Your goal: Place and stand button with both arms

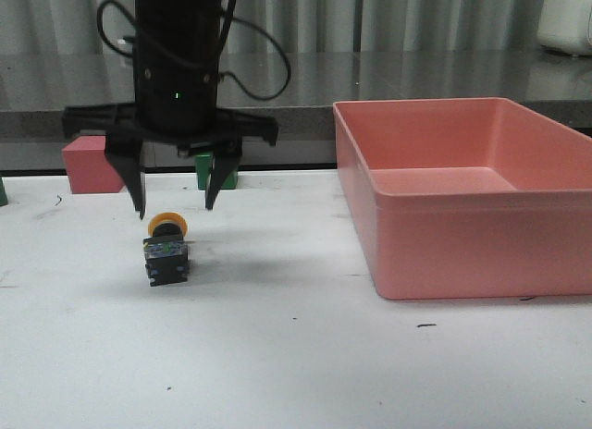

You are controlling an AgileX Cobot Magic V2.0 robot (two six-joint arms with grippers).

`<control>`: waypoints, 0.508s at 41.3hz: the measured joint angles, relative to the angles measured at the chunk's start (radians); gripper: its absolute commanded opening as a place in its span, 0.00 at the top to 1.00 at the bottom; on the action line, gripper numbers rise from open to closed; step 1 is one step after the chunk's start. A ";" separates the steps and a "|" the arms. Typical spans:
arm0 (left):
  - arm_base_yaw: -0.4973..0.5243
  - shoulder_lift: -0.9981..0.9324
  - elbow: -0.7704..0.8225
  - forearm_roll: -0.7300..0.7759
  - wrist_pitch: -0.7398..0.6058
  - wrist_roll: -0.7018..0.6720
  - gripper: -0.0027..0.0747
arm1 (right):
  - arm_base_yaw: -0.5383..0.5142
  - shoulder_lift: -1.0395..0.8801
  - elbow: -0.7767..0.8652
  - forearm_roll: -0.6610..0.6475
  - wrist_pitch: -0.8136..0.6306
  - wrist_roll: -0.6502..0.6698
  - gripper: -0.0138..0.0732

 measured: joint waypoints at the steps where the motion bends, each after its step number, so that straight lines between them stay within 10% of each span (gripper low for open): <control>1: 0.000 0.000 0.000 0.000 0.000 0.000 0.26 | 0.000 -0.015 0.000 0.000 0.007 -0.032 0.30; 21: 0.000 0.000 0.000 0.000 0.000 0.000 0.26 | -0.008 -0.374 0.165 -0.005 0.041 -0.432 0.30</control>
